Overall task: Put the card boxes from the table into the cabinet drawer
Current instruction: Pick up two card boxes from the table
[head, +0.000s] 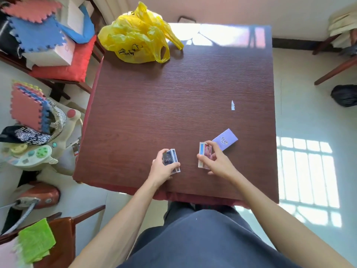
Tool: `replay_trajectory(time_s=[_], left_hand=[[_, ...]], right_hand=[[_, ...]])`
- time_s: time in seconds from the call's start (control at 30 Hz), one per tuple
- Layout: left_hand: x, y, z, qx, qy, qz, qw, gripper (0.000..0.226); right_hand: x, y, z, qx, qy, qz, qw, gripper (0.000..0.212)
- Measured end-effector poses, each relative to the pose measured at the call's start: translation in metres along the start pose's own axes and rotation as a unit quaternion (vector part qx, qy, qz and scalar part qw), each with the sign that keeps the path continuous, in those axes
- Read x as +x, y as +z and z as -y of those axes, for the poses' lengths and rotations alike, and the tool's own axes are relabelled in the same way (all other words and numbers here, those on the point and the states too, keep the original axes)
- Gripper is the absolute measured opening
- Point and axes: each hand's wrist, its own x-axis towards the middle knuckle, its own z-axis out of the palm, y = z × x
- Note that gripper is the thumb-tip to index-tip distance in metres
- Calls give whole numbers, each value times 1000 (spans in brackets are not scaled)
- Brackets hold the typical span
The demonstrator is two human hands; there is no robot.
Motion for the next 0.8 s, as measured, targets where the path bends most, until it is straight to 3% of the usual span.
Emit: replay_trajectory(time_s=[0.2,0.33,0.5,0.6,0.67,0.8], left_hand=[[-55,22,27,-54,-25,82,995,56],[-72,41,30,-53,-32,127,990,62],[-70,71,13,38,-28,221,974,56],[-63,94,2,138,-16,289,947,53],[-60,109,-3,221,-20,339,914,51],[-55,142,-6,342,-32,419,840,48]], right_hand=[[-70,-19,-70,163,37,-23,986,46],[-105,-17,-103,279,98,-34,955,43],[-150,-6,-140,376,152,-157,901,41],[-190,7,-161,394,169,-249,869,28],[-224,24,-180,428,193,-315,825,20],[-289,75,-215,529,240,-422,696,29]])
